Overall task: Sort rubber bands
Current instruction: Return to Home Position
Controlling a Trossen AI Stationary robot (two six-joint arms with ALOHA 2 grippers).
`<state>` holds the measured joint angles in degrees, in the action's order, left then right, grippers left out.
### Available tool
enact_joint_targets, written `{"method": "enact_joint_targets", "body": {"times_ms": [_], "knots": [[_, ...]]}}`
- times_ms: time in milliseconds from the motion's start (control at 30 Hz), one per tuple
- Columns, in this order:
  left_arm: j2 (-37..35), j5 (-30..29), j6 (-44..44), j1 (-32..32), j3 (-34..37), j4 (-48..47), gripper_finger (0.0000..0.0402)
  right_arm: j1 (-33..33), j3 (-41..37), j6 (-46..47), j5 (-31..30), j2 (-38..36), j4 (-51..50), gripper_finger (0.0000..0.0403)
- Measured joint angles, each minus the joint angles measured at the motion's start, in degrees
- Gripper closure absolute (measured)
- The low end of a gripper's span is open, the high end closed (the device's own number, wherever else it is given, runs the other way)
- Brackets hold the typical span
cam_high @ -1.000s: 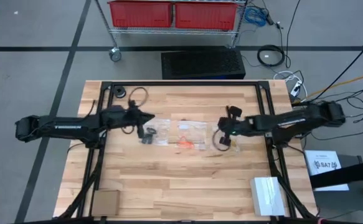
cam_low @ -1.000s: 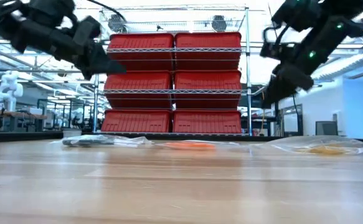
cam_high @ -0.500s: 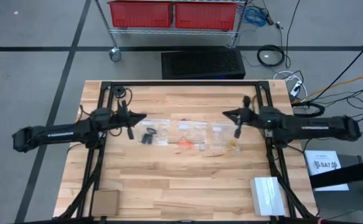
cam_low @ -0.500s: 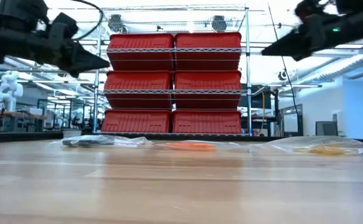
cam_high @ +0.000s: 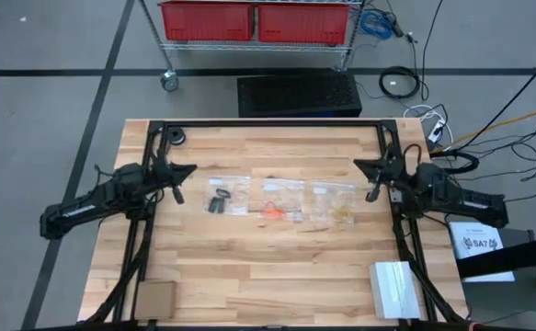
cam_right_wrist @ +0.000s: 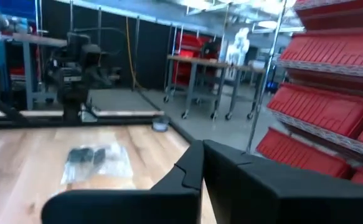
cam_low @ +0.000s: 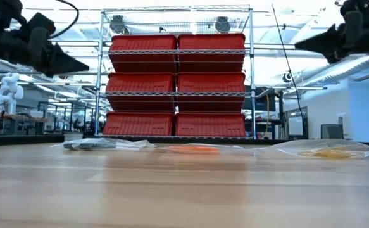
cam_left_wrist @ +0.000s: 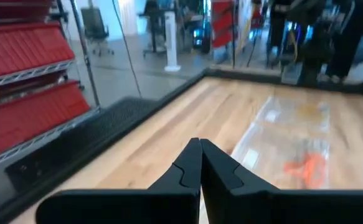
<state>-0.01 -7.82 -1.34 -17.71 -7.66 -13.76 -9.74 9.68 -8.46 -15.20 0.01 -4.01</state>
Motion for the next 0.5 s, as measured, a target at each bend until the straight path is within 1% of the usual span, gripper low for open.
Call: {"method": "enact_joint_targets", "body": {"times_ms": [67,133,233,300,367,433,500], "knots": [[0.00,0.15,0.80,0.31,-0.17,-0.30,0.0396,0.00,0.83,-0.79,0.26,0.19,-2.20,0.0403],[0.02,0.95,0.79,0.83,-0.17,-1.19,0.0396,0.02,0.60,-0.90,0.21,0.01,-2.06,0.0403],[0.00,-0.22,-0.27,0.98,-0.07,-0.18,0.0396,-0.28,-1.99,-1.25,1.19,0.19,2.45,0.0403],[0.00,-2.03,-0.64,0.96,0.87,2.10,0.0396,-0.90,-5.36,-0.02,3.05,0.32,5.59,0.0403],[0.00,-2.32,-1.97,0.98,1.63,5.89,0.0395,-1.51,-8.84,1.79,4.41,0.35,10.30,0.0403],[0.00,-2.77,-3.52,0.96,2.16,8.34,0.0395,-1.97,-8.93,3.08,6.04,0.58,9.54,0.0403],[0.00,-4.31,-5.11,0.86,2.65,8.53,0.0395,-1.99,-8.88,2.80,6.24,0.66,9.37,0.0403]]}}
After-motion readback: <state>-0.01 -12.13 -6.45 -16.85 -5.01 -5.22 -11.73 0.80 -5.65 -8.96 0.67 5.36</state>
